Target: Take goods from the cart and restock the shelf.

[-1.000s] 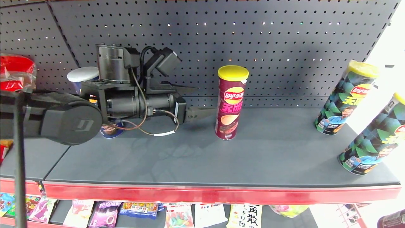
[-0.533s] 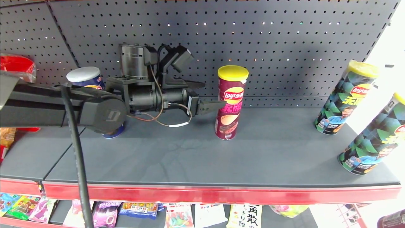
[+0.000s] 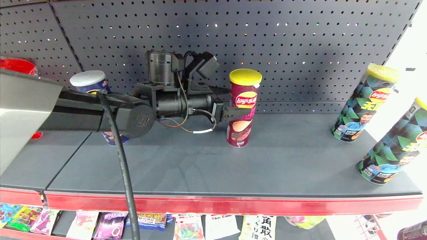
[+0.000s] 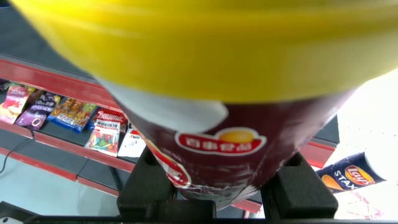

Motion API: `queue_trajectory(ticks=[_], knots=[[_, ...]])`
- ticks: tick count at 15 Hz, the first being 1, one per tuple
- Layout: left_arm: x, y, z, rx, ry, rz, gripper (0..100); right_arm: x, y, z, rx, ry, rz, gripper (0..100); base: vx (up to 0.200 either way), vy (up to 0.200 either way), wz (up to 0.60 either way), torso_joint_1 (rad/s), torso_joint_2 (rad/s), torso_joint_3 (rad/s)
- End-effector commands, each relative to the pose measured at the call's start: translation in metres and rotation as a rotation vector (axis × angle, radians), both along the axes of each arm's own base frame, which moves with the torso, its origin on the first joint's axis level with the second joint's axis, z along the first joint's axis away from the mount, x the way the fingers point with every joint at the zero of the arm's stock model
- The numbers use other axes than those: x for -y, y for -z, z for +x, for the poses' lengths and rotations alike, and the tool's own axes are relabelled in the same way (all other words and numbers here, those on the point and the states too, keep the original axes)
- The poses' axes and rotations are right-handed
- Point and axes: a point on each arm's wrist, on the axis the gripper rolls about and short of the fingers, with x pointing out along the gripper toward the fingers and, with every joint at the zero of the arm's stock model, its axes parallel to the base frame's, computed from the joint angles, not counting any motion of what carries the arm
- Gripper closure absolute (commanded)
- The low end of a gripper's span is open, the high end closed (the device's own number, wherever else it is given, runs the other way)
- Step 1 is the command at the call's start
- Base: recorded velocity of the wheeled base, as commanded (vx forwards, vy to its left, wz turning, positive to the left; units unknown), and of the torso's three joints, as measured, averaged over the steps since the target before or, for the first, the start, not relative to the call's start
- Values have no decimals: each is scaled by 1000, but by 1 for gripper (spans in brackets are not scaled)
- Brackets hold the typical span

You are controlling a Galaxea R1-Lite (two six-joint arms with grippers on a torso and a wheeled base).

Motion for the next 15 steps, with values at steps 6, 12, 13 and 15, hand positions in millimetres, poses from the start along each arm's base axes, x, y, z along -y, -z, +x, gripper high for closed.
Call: queue_trajectory(ticks=[6,12,13,15], knots=[[17,9,13,-4,38,-8,0,0,0,1,-5,-1,0,100,0,0,0,0,0,0],[22,11,17,-3,59,-13,100,0,1,1,-7,2,1,100,0,0,0,0,0,0],[24,11,15,-3,66,-13,100,0,1,1,-7,2,1,100,0,0,0,0,0,0],[26,10,13,-19,71,-22,100,0,1,1,-7,0,1,100,0,0,0,0,0,0]])
